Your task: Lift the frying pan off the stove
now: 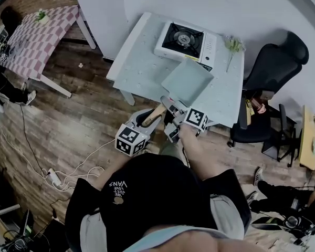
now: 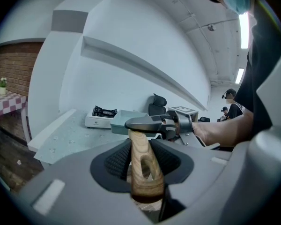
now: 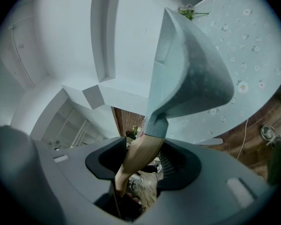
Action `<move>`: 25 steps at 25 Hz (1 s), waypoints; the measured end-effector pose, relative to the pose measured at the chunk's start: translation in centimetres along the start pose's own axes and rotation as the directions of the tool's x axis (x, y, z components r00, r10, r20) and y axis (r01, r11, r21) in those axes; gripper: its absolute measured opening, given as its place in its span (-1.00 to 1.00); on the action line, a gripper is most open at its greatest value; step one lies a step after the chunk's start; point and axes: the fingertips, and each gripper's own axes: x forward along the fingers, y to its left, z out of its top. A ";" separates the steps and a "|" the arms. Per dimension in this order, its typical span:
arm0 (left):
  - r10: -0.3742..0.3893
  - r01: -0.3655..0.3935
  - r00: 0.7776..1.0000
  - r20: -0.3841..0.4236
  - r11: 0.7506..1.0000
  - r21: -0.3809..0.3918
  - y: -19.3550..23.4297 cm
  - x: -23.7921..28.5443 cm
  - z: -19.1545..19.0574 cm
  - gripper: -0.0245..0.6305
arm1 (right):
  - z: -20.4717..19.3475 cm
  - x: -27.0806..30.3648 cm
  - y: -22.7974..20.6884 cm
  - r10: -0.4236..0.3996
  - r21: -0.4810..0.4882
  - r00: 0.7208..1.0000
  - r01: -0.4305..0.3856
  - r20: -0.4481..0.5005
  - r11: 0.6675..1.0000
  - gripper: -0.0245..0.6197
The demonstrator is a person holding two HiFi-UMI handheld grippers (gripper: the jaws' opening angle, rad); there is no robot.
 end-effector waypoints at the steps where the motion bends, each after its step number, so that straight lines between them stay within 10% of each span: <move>1: -0.005 0.005 1.000 0.000 1.000 0.002 -0.2 -0.3 -0.2 -0.52 | -0.4 -0.3 0.0 -0.001 0.001 1.000 0.001 0.006 1.000 -0.27; 25: -0.149 0.150 0.989 -0.020 0.985 0.081 -5.4 -3.5 -2.3 -0.52 | -4.6 -7.1 -0.5 -0.095 0.074 0.984 0.085 0.148 0.994 -0.26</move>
